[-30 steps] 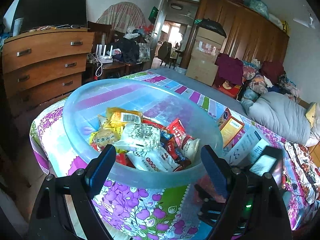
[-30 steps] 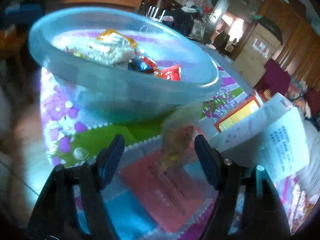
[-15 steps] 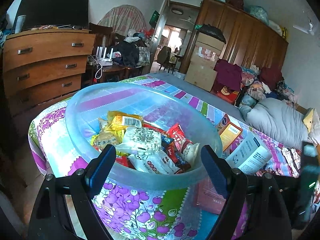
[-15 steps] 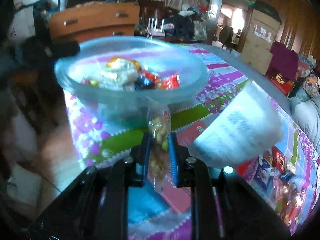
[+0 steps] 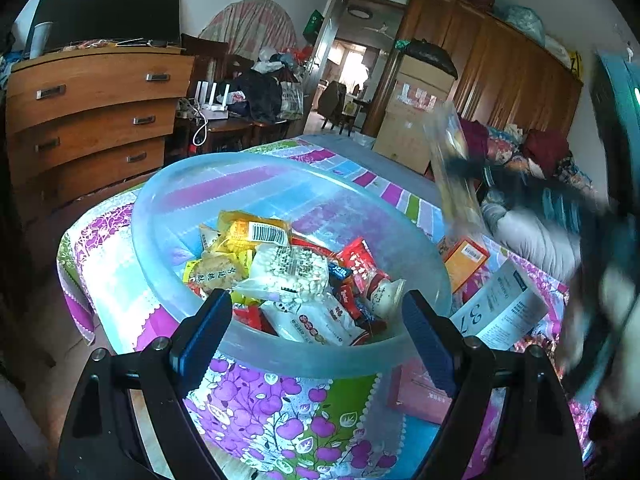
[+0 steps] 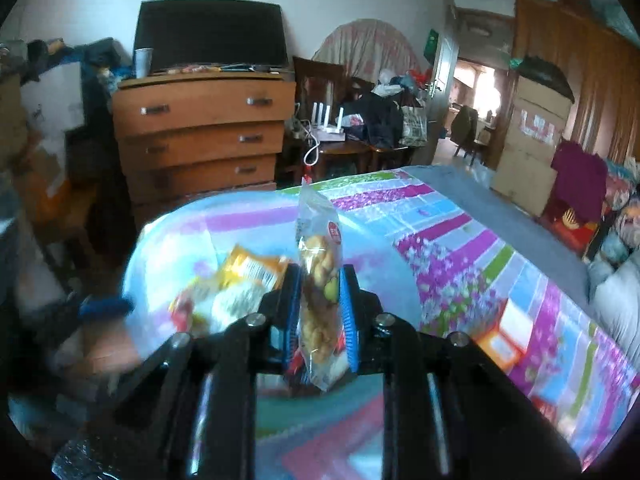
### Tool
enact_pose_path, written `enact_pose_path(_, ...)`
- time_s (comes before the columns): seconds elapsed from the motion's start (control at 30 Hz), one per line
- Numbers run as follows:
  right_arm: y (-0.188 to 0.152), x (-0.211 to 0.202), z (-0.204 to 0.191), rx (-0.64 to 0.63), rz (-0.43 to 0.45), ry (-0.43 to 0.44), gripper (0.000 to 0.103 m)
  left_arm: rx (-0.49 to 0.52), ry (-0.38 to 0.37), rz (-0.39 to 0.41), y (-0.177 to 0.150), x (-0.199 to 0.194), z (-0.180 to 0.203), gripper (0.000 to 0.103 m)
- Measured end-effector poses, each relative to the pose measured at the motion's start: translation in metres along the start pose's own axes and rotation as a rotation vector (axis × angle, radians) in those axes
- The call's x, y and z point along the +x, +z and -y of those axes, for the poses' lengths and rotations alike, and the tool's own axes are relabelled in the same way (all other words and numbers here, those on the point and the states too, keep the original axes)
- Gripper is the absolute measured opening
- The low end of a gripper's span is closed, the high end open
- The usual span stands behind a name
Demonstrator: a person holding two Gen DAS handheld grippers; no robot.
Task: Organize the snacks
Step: 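Open the right tool to drop the clear bag into the bowl, then move both tools back over the scattered snack packets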
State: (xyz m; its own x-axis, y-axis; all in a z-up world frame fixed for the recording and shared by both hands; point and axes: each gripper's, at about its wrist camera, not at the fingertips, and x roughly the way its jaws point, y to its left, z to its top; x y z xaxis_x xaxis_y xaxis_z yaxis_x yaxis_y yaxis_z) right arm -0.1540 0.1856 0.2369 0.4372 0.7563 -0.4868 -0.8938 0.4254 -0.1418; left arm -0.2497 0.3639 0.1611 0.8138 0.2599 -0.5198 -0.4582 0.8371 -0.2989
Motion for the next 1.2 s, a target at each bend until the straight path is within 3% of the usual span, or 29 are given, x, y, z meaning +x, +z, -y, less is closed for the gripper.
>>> enact_pose_path(0.1, 0.011, -0.023, -0.004, -0.013, 0.089, -0.008, 0.028, 0.010, 0.014, -0.002, -0.001, -0.002, 0.000, 0.088)
enact_pose_path(0.2, -0.001, -0.039, -0.007, -0.022, 0.101, 0.009, 0.030, 0.008, 0.030, -0.009, -0.002, 0.000, 0.000, 0.088)
enact_pose_path(0.4, -0.053, -0.062, 0.015, 0.068, 0.000, 0.025, 0.030, 0.063, 0.056, -0.003, -0.002, 0.000, 0.023, 0.088)
enact_pose_path(0.47, -0.073, -0.072, 0.027, 0.112, -0.045, 0.013, 0.031, 0.079, 0.036, -0.029, -0.002, 0.002, 0.034, 0.088)
enact_pose_path(0.53, -0.085, -0.081, 0.037, 0.150, -0.068, 0.000, 0.033, 0.127, 0.064, -0.045, -0.004, 0.003, 0.050, 0.088)
enact_pose_path(0.67, -0.112, -0.109, 0.058, 0.211, -0.081, -0.058, 0.068, 0.201, 0.069, -0.088, -0.009, 0.007, 0.081, 0.088)
enact_pose_path(0.8, -0.131, -0.134, 0.079, 0.294, -0.062, -0.069, 0.070, 0.258, 0.060, -0.098, -0.014, 0.004, 0.114, 0.088)
enact_pose_path(0.87, -0.141, -0.142, 0.090, 0.342, -0.058, -0.074, 0.076, 0.298, 0.066, -0.096, -0.017, 0.002, 0.131, 0.088)
enact_pose_path(1.03, -0.165, -0.165, 0.110, 0.407, -0.053, -0.109, 0.076, 0.373, 0.093, -0.071, -0.025, -0.007, 0.170, 0.088)
enact_pose_path(1.2, -0.192, -0.189, 0.129, 0.451, -0.064, -0.162, 0.077, 0.423, 0.074, -0.074, -0.033, -0.008, 0.205, 0.094)
